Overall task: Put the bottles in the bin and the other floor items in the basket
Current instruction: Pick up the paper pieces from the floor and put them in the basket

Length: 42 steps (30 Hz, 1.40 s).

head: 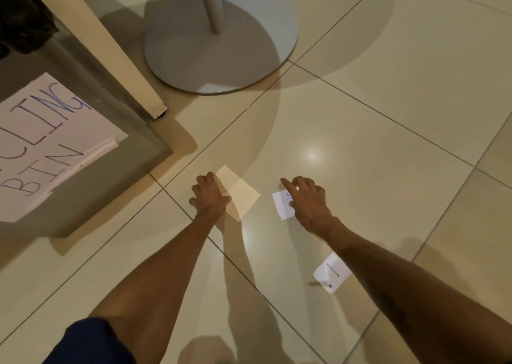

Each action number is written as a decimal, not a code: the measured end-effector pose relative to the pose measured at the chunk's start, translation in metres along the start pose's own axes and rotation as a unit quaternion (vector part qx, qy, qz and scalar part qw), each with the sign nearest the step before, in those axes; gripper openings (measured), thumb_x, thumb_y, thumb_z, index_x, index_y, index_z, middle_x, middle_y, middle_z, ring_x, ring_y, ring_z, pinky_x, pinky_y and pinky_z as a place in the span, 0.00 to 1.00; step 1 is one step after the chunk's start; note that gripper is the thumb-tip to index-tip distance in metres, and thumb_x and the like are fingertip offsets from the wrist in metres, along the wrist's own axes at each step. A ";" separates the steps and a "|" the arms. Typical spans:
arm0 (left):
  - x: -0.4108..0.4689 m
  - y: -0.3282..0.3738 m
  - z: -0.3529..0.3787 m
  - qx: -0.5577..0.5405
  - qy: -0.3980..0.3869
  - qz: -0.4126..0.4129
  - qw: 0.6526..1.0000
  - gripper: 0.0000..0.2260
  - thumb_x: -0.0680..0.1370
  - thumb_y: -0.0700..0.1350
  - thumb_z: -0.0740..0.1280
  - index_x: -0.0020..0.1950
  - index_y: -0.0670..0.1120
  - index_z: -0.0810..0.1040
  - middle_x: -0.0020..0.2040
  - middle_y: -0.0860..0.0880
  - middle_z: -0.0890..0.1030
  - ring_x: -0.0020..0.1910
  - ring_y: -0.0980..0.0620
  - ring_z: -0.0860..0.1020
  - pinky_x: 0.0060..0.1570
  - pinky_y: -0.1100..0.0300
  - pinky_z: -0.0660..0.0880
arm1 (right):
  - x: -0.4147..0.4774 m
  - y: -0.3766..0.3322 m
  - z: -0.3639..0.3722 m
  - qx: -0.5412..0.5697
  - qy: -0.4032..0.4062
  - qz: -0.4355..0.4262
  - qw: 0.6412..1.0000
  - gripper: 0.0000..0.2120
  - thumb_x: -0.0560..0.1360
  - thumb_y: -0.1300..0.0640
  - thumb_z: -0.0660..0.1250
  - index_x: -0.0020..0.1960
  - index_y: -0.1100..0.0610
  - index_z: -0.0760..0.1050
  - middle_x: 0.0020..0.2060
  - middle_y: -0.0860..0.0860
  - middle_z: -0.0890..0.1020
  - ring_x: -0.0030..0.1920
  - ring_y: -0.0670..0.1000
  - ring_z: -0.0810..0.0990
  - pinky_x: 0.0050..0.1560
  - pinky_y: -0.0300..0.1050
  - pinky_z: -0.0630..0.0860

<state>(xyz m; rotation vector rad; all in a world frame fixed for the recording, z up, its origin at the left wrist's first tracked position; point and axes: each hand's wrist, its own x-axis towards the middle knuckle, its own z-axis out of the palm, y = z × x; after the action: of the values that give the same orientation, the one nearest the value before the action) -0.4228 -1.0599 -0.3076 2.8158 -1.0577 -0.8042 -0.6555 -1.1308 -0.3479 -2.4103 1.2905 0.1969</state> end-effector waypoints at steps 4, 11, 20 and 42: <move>-0.002 0.006 -0.006 0.007 -0.025 -0.036 0.999 0.39 0.68 0.46 0.79 0.72 0.43 0.62 0.67 0.40 0.65 0.68 0.38 0.66 0.63 0.39 0.69 | -0.002 -0.005 -0.002 -0.032 0.004 0.019 0.999 0.26 0.79 0.57 0.64 0.75 0.50 0.61 0.63 0.53 0.70 0.64 0.57 0.68 0.59 0.52 0.66; -0.014 -0.004 -0.007 -0.021 0.004 -0.014 1.000 0.20 0.75 0.42 0.73 0.65 0.41 0.75 0.64 0.40 0.70 0.61 0.37 0.76 0.63 0.42 0.69 | -0.011 -0.015 -0.014 -0.038 0.036 0.059 0.997 0.11 0.76 0.62 0.63 0.57 0.55 0.72 0.57 0.53 0.71 0.54 0.55 0.71 0.46 0.46 0.63; -0.068 0.003 -0.015 -0.194 0.075 -0.076 0.975 0.12 0.80 0.42 0.67 0.62 0.41 0.76 0.60 0.39 0.81 0.59 0.37 0.79 0.56 0.48 0.74 | -0.066 0.005 -0.055 0.266 -0.009 0.171 0.949 0.08 0.75 0.58 0.69 0.50 0.62 0.74 0.43 0.57 0.80 0.42 0.57 0.76 0.44 0.47 0.70; -0.144 0.009 0.009 -0.254 0.074 -0.037 0.964 0.11 0.82 0.42 0.63 0.63 0.40 0.73 0.61 0.40 0.79 0.59 0.37 0.78 0.60 0.43 0.76 | -0.193 0.027 0.018 0.052 -0.073 0.115 0.989 0.10 0.78 0.59 0.67 0.56 0.52 0.82 0.74 0.48 0.62 0.69 0.56 0.63 0.60 0.47 0.67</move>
<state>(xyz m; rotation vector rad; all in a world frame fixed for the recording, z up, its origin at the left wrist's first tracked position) -0.5242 -0.9758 -0.2471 2.4379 -0.6162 -0.7289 -0.7852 -0.9888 -0.3135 -2.1150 1.4706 0.3535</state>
